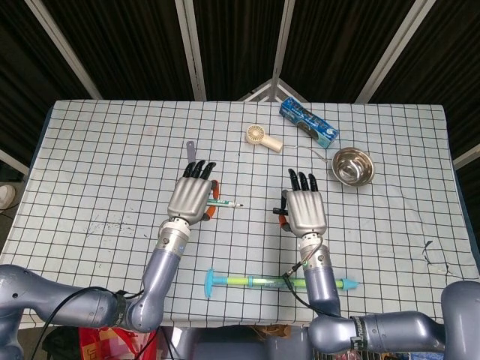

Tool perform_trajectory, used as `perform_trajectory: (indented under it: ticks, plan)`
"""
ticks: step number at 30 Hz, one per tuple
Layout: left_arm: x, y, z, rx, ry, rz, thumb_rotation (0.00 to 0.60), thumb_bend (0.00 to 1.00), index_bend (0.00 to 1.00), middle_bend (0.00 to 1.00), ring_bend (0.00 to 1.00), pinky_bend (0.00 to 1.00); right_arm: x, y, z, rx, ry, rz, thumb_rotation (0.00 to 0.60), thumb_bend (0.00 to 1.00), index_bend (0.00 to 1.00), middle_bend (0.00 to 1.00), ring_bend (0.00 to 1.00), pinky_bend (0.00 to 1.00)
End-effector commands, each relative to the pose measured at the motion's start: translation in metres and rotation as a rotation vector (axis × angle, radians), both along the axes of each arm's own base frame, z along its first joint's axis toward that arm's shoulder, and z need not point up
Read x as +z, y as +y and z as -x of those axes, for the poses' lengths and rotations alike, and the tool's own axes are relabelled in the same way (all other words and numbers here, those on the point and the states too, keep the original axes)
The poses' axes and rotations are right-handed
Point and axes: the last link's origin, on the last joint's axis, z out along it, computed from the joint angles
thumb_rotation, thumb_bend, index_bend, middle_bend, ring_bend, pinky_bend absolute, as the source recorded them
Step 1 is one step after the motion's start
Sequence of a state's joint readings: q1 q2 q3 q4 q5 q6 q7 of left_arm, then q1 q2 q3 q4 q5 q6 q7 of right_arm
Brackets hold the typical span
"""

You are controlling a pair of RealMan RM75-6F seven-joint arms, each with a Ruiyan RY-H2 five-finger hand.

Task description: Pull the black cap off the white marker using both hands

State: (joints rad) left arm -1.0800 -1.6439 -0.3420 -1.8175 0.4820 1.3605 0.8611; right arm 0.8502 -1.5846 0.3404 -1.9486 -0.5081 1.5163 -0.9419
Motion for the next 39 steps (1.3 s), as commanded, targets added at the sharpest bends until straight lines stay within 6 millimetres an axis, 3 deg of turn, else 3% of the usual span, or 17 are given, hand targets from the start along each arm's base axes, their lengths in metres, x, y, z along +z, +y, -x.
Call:
perform_trajectory:
  ticks: [1, 5, 8, 10, 14, 17, 21, 25, 27, 33, 39]
  plan:
    - [-0.006, 0.0, -0.001, -0.007, -0.007, 0.013, 0.6, 0.55, 0.54, 0.07, 0.0, 0.0, -0.001, -0.002, 0.009, -0.028, 0.003, -0.01, 0.6, 0.41, 0.37, 0.05, 0.04, 0.0]
    - [-0.016, -0.001, -0.007, -0.029, -0.003, 0.037, 0.6, 0.53, 0.34, 0.04, 0.0, 0.0, -0.003, -0.005, 0.014, -0.05, -0.007, -0.025, 0.6, 0.3, 0.17, 0.05, 0.03, 0.0]
    - [-0.022, -0.003, -0.01, -0.043, 0.009, 0.055, 0.6, 0.53, 0.19, 0.01, 0.0, 0.0, -0.003, -0.005, 0.015, -0.053, -0.011, -0.025, 0.6, 0.26, 0.08, 0.05, 0.03, 0.0]
    - [-0.024, -0.004, -0.011, -0.048, 0.023, 0.07, 0.6, 0.53, 0.1, 0.0, 0.0, 0.0, -0.002, -0.005, 0.016, -0.061, -0.014, -0.025, 0.6, 0.25, 0.06, 0.05, 0.03, 0.0]
    - [-0.017, -0.006, -0.007, -0.039, 0.048, 0.077, 0.6, 0.54, 0.05, 0.0, 0.0, 0.0, 0.003, -0.003, 0.02, -0.067, -0.018, -0.018, 0.6, 0.25, 0.05, 0.05, 0.02, 0.0]
    - [-0.001, -0.008, 0.001, -0.021, 0.032, 0.062, 0.6, 0.54, 0.03, 0.0, 0.0, 0.0, 0.018, -0.001, 0.028, -0.066, -0.024, 0.023, 0.6, 0.25, 0.05, 0.05, 0.02, 0.0]
    - [0.037, -0.015, 0.032, 0.011, 0.016, 0.007, 0.6, 0.54, 0.01, 0.0, 0.0, 0.0, 0.054, 0.003, 0.055, -0.056, -0.004, 0.146, 0.6, 0.25, 0.05, 0.05, 0.02, 0.0]
    - [0.083, -0.031, 0.076, 0.072, 0.009, -0.061, 0.6, 0.54, 0.0, 0.0, 0.0, 0.0, 0.086, 0.011, 0.093, -0.051, 0.079, 0.236, 0.6, 0.25, 0.08, 0.05, 0.02, 0.0]
    - [0.11, -0.038, 0.109, 0.112, 0.056, -0.124, 0.6, 0.54, 0.0, 0.0, 0.0, 0.0, 0.099, 0.018, 0.116, -0.054, 0.147, 0.245, 0.6, 0.25, 0.08, 0.05, 0.02, 0.0]
    - [0.156, -0.068, 0.175, 0.19, 0.007, -0.192, 0.6, 0.54, 0.0, 0.0, 0.0, 0.0, 0.122, 0.037, 0.167, -0.059, 0.205, 0.279, 0.6, 0.25, 0.08, 0.05, 0.01, 0.0]
    - [0.18, -0.098, 0.233, 0.195, 0.045, -0.221, 0.6, 0.54, 0.01, 0.0, 0.0, 0.0, 0.142, 0.052, 0.208, -0.076, 0.179, 0.29, 0.6, 0.25, 0.08, 0.05, 0.0, 0.0]
